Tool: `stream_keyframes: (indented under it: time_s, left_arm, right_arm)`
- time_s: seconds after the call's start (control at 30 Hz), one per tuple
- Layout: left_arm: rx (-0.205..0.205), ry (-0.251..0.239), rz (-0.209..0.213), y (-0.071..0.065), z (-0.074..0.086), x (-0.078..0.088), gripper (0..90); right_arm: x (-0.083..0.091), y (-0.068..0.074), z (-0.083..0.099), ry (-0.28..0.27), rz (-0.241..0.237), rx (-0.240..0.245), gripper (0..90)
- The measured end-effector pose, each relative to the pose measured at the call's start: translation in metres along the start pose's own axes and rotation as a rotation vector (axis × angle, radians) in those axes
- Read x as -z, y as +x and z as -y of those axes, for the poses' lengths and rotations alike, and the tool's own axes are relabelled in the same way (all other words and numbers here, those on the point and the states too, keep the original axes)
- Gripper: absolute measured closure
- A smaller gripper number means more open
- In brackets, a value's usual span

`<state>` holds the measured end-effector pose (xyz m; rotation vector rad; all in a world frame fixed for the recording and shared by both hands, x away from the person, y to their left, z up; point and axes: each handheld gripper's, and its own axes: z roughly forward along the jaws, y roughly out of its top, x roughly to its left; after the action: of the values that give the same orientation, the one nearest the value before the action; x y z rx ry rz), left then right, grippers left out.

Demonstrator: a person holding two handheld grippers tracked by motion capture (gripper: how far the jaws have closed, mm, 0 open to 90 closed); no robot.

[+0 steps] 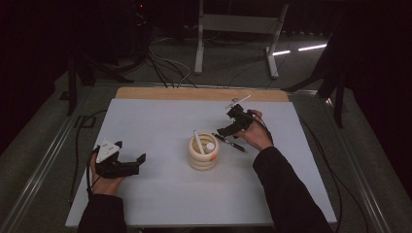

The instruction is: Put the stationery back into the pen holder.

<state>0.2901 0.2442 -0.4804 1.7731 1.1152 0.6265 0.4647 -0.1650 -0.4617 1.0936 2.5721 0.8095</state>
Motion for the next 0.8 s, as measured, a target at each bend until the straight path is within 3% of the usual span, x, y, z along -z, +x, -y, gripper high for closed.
stream_keyframes:
  time_s: [0.8]
  left_arm:
    - [-0.001,0.004,0.005,0.000,0.000,-0.001,0.5]
  right_arm:
    - [-0.015,0.000,0.004,0.050,-0.006,0.002,1.1]
